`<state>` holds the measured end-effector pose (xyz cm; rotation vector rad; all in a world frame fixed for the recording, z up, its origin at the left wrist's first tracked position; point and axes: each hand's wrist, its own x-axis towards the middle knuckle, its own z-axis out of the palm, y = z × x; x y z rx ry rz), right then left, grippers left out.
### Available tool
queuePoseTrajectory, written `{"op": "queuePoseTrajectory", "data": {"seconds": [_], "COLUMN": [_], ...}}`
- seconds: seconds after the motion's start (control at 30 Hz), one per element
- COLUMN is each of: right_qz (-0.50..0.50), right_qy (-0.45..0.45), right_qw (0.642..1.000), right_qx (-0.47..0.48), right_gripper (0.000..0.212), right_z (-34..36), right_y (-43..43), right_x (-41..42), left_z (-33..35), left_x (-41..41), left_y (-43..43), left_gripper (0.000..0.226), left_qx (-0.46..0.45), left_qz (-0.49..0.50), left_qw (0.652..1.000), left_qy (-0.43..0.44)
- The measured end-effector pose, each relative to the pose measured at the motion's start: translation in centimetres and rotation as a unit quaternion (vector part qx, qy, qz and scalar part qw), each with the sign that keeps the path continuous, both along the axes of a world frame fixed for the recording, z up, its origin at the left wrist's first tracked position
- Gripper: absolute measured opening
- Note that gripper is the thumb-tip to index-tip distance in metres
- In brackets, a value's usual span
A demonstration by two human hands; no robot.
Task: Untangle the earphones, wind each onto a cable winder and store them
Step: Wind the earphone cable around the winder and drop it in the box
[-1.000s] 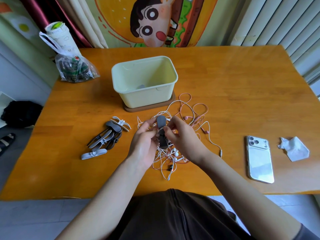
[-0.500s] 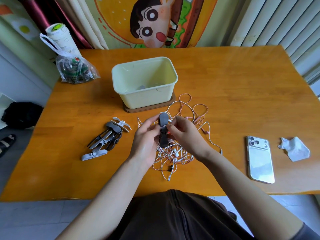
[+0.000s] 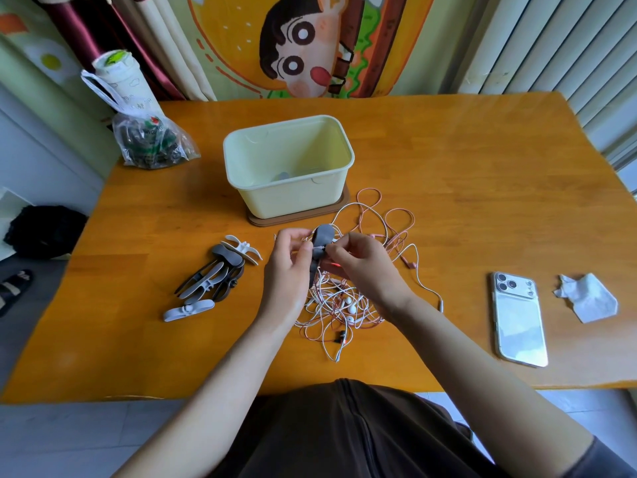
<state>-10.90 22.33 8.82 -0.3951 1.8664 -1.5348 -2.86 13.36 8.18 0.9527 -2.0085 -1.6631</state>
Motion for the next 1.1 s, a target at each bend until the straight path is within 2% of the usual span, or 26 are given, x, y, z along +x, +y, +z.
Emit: {"op": "queuePoseTrajectory", "data": {"seconds": [0.17,0.33,0.43,0.53,0.6,0.7,0.8,0.9,1.1], "right_qz": [-0.022,-0.020,-0.001,0.002,-0.015,-0.037,-0.046,-0.028,0.031], "right_qy": [-0.014,0.031,0.069,0.075,0.076,0.070,0.055,0.056,0.198], "right_qw": [0.999,0.999,0.998,0.997,0.997,0.997,0.997,0.998,0.978], "right_qx": [-0.024,-0.017,-0.010,-0.006,-0.012,-0.027,-0.035,-0.032,0.050], "right_gripper": [0.018,0.016,0.016,0.022,0.022,0.021,0.021,0.021,0.009], "right_z": [0.3,0.4,0.8,1.0,1.0,1.1,0.8,0.6,0.1], "right_y": [-0.2,-0.5,-0.8,-0.9,-1.1,-1.5,-1.5,-1.5,-1.3], "right_x": [-0.4,-0.2,-0.1,0.2,-0.2,-0.4,-0.3,-0.1,-0.1], "left_z": [0.2,0.3,0.5,0.7,0.8,1.7,1.8,1.3,0.7], "left_x": [0.4,0.0,-0.4,-0.4,-0.2,-0.3,-0.2,0.0,-0.1], "left_y": [0.0,-0.1,-0.2,-0.5,-0.5,-0.3,-0.3,-0.4,-0.6], "left_gripper": [0.020,0.011,0.015,0.019,0.016,0.009,0.013,0.019,0.014], "left_qx": [-0.064,-0.111,-0.077,-0.085,-0.047,0.092,0.083,0.092,0.148], "left_qz": [-0.092,-0.037,0.004,0.014,-0.002,-0.010,-0.033,-0.005,0.019], "left_qw": [0.993,0.992,0.995,0.994,0.996,0.991,0.992,0.992,0.987], "left_qy": [0.039,0.046,0.059,0.063,0.073,0.093,0.089,0.090,0.061]}}
